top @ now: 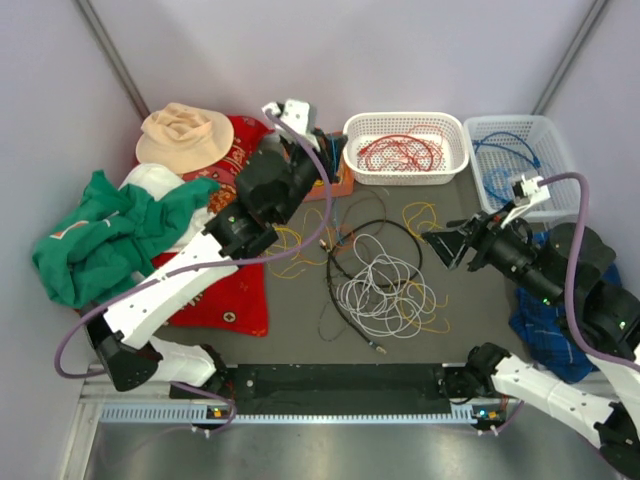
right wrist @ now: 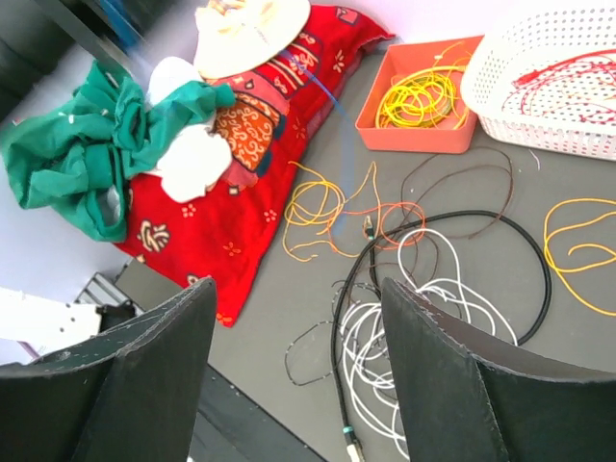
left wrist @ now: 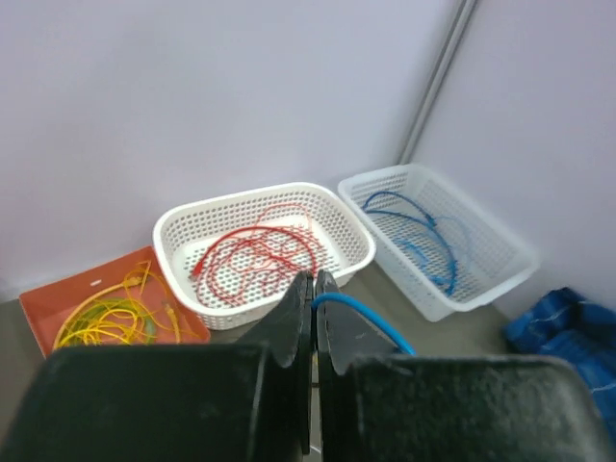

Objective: Untangle the cables

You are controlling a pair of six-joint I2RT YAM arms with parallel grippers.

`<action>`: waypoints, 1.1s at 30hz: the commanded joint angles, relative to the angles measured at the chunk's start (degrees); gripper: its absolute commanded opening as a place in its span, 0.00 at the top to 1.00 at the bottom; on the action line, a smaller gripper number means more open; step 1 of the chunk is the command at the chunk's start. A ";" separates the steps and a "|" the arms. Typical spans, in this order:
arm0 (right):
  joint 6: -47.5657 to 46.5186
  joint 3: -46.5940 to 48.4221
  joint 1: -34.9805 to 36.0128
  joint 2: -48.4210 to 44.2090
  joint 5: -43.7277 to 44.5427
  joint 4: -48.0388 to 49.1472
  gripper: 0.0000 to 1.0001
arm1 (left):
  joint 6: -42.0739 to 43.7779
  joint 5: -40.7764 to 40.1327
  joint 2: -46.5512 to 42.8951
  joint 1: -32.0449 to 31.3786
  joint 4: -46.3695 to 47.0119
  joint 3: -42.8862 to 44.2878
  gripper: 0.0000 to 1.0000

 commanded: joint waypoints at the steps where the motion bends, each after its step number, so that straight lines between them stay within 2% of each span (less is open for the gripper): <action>1: -2.03 -4.44 0.78 -1.58 -0.73 6.67 0.31 | -7.00 3.20 3.39 0.19 -18.11 16.11 1.00; 4: -3.78 -6.29 0.78 -1.15 -2.13 10.19 0.31 | -10.96 9.77 4.63 0.19 -20.76 20.10 1.00; 14: -7.22 -4.63 0.70 5.97 -7.76 24.86 0.31 | -17.48 23.42 1.91 0.19 -17.95 19.32 1.00; 22: -6.78 -3.48 0.70 12.56 -12.25 31.82 0.31 | -20.82 26.77 0.41 0.19 -14.53 14.49 1.00; 28: -5.29 -6.12 0.70 13.44 -13.65 39.73 0.33 | -21.88 28.44 0.15 0.19 -13.56 12.91 1.00; 29: -5.29 -6.12 0.70 13.88 -13.83 40.17 0.34 | -21.97 28.70 0.15 0.19 -13.21 12.73 1.00; 31: -4.85 -6.03 0.78 14.67 -14.35 40.87 0.44 | -22.41 28.97 0.15 0.19 -12.94 12.20 1.00; 32: -4.50 -6.12 0.70 15.11 -14.53 41.14 0.51 | -22.58 28.88 0.15 0.19 -13.12 12.11 1.00; 33: -3.97 -6.30 0.78 15.20 -15.05 41.23 0.62 | -22.58 28.79 0.06 0.19 -13.12 11.85 1.00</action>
